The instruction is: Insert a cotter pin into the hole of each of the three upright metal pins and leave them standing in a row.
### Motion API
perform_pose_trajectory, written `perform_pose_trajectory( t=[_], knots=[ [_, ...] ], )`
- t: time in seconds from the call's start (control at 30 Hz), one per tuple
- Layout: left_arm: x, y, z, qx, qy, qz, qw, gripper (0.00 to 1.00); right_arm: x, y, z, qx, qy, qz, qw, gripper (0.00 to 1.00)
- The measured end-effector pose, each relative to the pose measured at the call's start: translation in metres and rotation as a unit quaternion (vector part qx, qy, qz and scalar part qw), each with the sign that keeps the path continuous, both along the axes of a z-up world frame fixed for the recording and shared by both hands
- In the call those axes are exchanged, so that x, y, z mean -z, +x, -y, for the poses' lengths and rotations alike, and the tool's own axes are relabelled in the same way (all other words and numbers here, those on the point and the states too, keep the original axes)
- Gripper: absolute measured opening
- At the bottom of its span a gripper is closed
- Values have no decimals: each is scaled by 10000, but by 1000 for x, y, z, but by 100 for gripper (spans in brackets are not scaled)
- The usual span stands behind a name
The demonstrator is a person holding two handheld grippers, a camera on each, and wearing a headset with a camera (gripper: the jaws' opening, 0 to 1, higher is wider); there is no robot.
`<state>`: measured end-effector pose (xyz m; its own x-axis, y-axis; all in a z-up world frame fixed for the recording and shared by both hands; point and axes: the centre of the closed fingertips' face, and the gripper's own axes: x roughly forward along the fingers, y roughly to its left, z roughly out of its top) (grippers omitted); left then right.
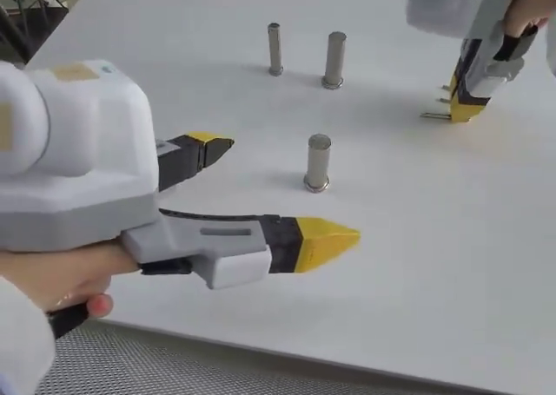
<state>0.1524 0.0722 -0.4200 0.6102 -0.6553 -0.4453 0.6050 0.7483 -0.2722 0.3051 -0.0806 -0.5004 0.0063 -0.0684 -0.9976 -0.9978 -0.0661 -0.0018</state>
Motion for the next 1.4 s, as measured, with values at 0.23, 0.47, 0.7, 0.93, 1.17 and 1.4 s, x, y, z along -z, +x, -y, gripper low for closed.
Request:
perform_pose_trajectory(
  t=[0.23, 0.47, 0.7, 0.93, 1.17, 1.4],
  knots=[
    [1, -5, -1, -21, 3, -70, 10000, 95, 1, 0, 1, -289, -366, -18, 9989, 0],
    [0, -11, 2, 89, 87, 19, 9999, 95, 1, -2, 2, -288, -405, -15, 9988, 0],
    [-7, -11, 0, 75, 109, 171, 9998, 95, 1, 0, 3, -212, -332, 229, 9990, 0],
    [-13, -12, -6, 14, 126, 275, 9995, 95, 2, 3, 1, 128, 178, 169, 9996, 0],
    [-17, -11, -10, -35, 188, 355, 9992, 94, 1, 0, 3, 420, 601, 44, 9973, 0],
    [-20, -9, -11, -38, 224, 397, 9990, 93, -3, -7, 6, 437, 850, 140, 9953, 0]
  ],
)
